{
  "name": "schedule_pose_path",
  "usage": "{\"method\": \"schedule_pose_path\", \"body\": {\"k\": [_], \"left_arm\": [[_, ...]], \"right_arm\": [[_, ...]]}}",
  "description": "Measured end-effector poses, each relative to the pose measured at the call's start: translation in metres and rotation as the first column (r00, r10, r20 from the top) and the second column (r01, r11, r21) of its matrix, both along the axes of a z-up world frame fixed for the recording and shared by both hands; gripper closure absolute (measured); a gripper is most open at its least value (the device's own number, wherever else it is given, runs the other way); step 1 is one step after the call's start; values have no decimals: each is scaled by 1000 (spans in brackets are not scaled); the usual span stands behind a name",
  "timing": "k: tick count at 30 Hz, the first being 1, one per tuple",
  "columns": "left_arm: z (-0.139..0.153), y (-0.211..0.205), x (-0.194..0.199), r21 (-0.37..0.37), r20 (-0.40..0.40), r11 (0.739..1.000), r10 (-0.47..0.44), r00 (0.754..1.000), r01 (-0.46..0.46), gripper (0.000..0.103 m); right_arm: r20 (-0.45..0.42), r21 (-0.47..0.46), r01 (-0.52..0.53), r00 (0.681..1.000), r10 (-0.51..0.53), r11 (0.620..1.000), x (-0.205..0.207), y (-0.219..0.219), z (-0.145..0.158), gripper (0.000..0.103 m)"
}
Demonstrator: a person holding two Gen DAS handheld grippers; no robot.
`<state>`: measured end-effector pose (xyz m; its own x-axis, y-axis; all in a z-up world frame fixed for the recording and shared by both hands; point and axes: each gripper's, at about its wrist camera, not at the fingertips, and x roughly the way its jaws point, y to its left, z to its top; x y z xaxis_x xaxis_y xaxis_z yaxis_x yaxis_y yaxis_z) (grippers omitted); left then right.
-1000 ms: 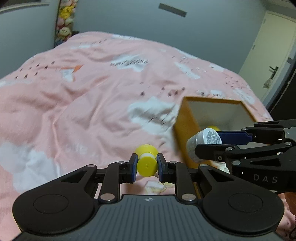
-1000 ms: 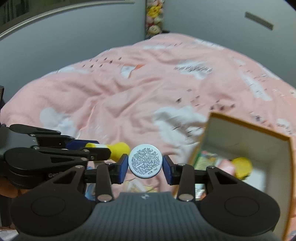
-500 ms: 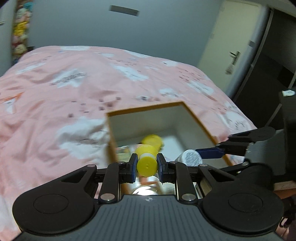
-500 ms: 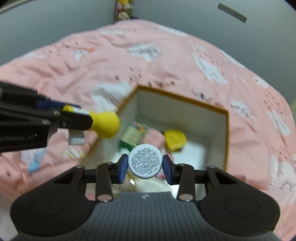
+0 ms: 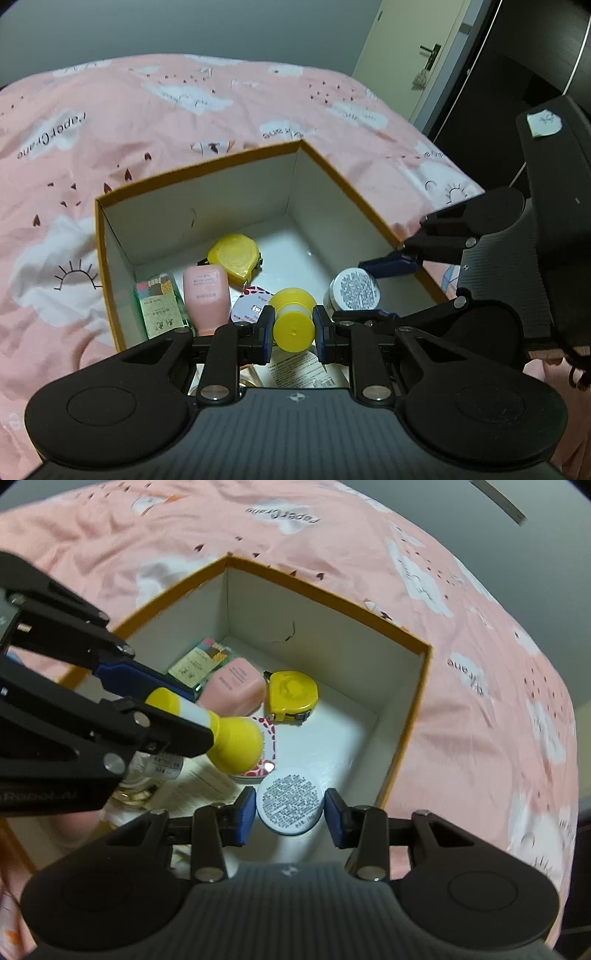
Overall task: Organize rigid objects
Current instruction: 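Lower the tin and bottle into the box and open both tools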
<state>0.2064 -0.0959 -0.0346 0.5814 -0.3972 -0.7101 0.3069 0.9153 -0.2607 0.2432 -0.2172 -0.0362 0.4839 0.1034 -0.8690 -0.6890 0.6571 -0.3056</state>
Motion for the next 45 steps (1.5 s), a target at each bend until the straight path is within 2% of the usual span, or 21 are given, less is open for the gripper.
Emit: {"method": "schedule_pose_path", "body": {"k": [6,16,19,21,26,29,36,38,42,45], "left_arm": [[-3,-1,11,11,-5,1000,4,1000,-4,79],[-6,3,16,9,-19,1000,25,999,-25,79],[-5,3,15,7,-21,1000,25,999,-25,79],[-4,3,13,5,-23,1000,23,999,-23,79],[2,1,3,-8,-39,1000,10,999,-10,79],[2,4,-2,-57,-82,998,19,996,-24,79],[-8,12,-12,-131,-188,985,86,979,-111,79],[-12,10,-14,-130,-207,984,92,974,-120,79],[-19,-2,-15,-137,-236,985,67,969,-102,79],[-19,-11,-16,-140,-233,987,50,971,-84,79]], "right_arm": [[33,-69,-75,996,77,995,9,11,-15,63],[44,-95,-129,990,134,987,17,18,-24,63],[69,-98,-113,990,120,989,14,18,-20,54],[81,-87,-109,990,116,990,11,16,-16,53],[121,-61,-85,988,92,995,-1,9,-2,49],[159,-32,-41,986,45,999,-13,4,9,49],[269,21,70,960,-73,997,-41,-13,28,53],[293,44,116,948,-124,992,-43,-22,35,58],[254,106,155,951,-177,982,-42,-34,42,59],[255,110,159,950,-182,981,-44,-35,40,59]]}}
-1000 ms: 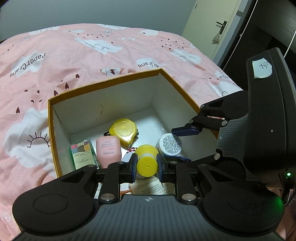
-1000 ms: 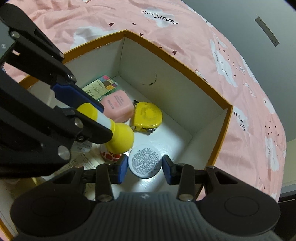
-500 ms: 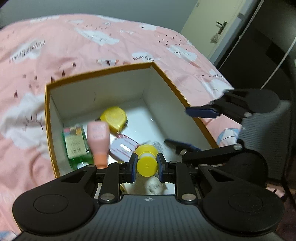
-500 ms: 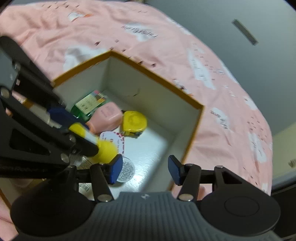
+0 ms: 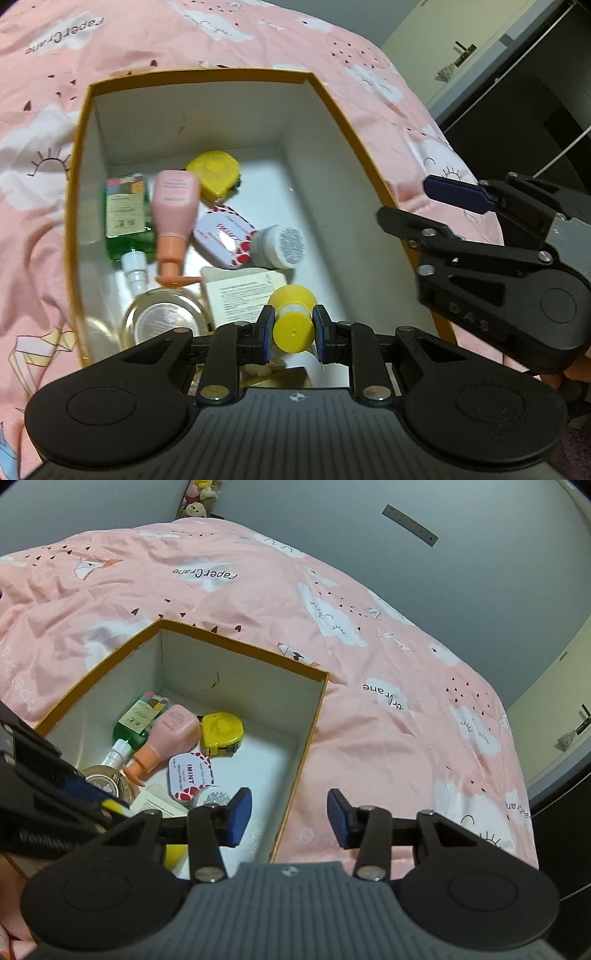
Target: Organize rigid objects
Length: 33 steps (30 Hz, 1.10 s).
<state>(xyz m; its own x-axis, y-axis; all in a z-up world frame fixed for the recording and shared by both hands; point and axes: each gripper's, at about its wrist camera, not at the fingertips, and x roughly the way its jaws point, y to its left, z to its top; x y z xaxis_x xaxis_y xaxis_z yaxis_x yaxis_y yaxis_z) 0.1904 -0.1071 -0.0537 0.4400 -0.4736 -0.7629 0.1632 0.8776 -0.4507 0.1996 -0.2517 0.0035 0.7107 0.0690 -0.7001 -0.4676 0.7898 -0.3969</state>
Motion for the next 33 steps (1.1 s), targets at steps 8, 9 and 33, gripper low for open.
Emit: {"method": "schedule_pose_path", "body": {"k": [8,9,33], "left_arm": [[-12,-9,2,-80,-69,996,-37,997,32,69],[-11,-9,1,-90,-69,995,-41,997,35,65],[78,48,-56,28,310,996,67,948,-79,58]], "right_arm": [[-10,13,3,1000,-3,1000,-5,0,-2,58],[-11,15,3,1000,-3,1000,-6,0,-2,58],[-30,226,52,998,-47,973,-52,-1,41,34]]}}
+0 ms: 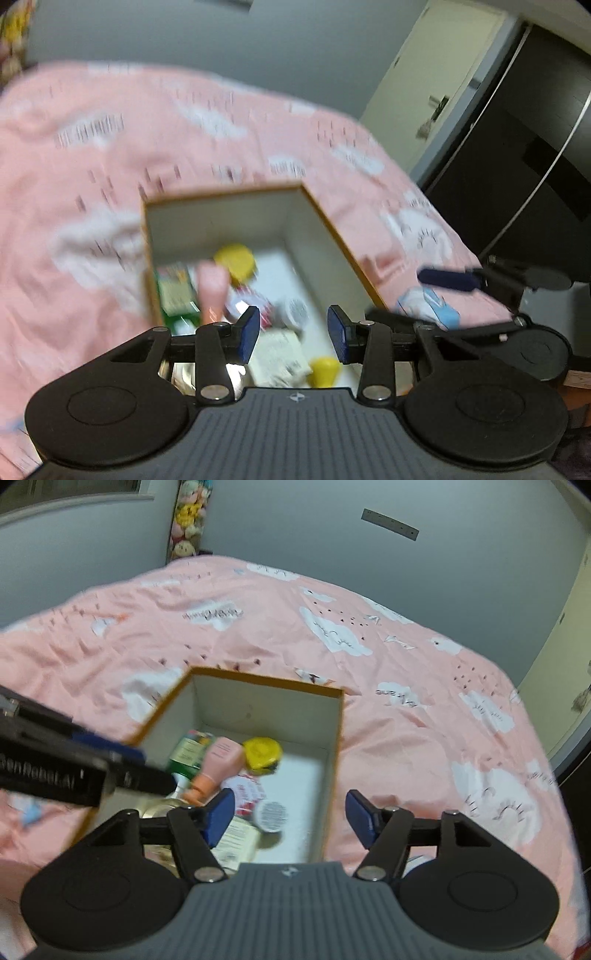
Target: Organize rigid objects
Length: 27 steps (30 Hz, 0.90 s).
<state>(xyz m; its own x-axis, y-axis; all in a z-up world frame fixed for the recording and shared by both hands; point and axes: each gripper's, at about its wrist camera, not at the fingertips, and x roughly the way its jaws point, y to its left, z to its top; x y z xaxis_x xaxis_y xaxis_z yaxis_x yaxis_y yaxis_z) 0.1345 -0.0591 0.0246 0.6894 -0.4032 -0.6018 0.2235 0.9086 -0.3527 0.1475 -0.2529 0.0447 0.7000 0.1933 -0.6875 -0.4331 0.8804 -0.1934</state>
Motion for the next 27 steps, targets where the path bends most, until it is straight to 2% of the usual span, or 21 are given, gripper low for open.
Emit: {"method": "schedule_pose_path", "body": {"k": [3,6,8,9,13,15,16,17,18,20,24,27], "left_arm": [[15,11,-21,55,107,997,48,993,-54,55],[26,24,-42,66,206,989,116,972,-132,55],[29,34,-55,76,250,980,159,955,-183,51],[30,39,-61,85,267,975,177,947,-206,50],[27,51,-87,170,340,939,228,912,-298,41],[23,57,-102,210,365,907,273,890,-364,37],[21,58,-107,219,374,895,290,881,-388,31],[17,60,-112,227,379,879,318,869,-420,23],[14,61,-116,227,378,869,338,862,-440,21],[7,63,-121,219,348,860,373,860,-461,15],[-11,62,-120,210,251,864,405,879,-457,13],[-19,60,-118,213,218,865,411,885,-454,13]], "right_arm": [[-17,92,9,1000,-8,996,-13,4,8,29],[-5,158,22,1000,-22,987,-27,11,13,25],[26,217,37,999,-43,976,-39,14,14,11],[41,244,46,997,-58,969,-44,16,14,8],[82,271,89,990,-115,958,-66,25,6,7],[120,261,111,982,-146,959,-76,29,0,5],[138,258,126,977,-165,958,-78,30,-2,4],[147,256,150,970,-191,955,-82,30,-5,3],[139,266,174,967,-216,948,-85,29,-9,3],[107,293,207,963,-247,934,-89,25,-15,3],[81,291,230,961,-264,929,-94,22,-27,3],[71,274,239,961,-267,932,-93,23,-37,3]]}}
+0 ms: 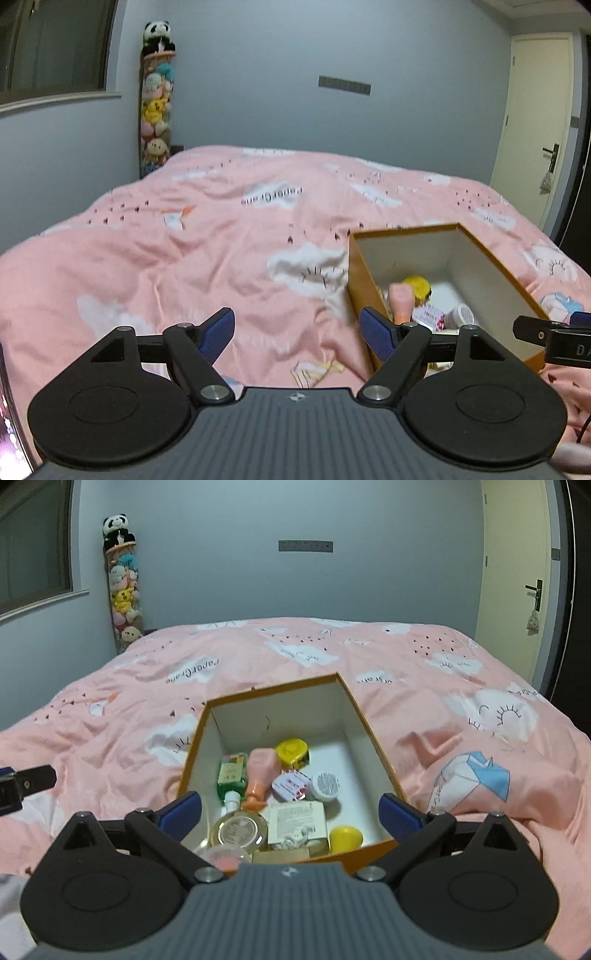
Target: Organize rigid objects
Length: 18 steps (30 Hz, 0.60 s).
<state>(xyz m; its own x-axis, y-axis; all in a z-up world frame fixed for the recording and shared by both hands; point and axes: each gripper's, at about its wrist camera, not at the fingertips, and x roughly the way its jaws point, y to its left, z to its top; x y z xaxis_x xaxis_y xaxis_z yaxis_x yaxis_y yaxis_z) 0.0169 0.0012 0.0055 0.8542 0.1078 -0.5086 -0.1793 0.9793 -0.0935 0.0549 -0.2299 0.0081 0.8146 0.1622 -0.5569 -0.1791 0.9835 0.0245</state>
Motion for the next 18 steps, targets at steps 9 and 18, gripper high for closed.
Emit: {"method": "schedule_pose_path", "body": {"k": [9,18], "left_arm": [[-11,-1,0,22,-97,1000,19,995,-17,13],[-11,-4,1,43,-104,999,26,994,-22,13]], "right_arm": [[-71,8,-12,997,12,1000,-1,3,-25,3],[-82,3,-15,997,15,1000,3,5,-28,3]]}}
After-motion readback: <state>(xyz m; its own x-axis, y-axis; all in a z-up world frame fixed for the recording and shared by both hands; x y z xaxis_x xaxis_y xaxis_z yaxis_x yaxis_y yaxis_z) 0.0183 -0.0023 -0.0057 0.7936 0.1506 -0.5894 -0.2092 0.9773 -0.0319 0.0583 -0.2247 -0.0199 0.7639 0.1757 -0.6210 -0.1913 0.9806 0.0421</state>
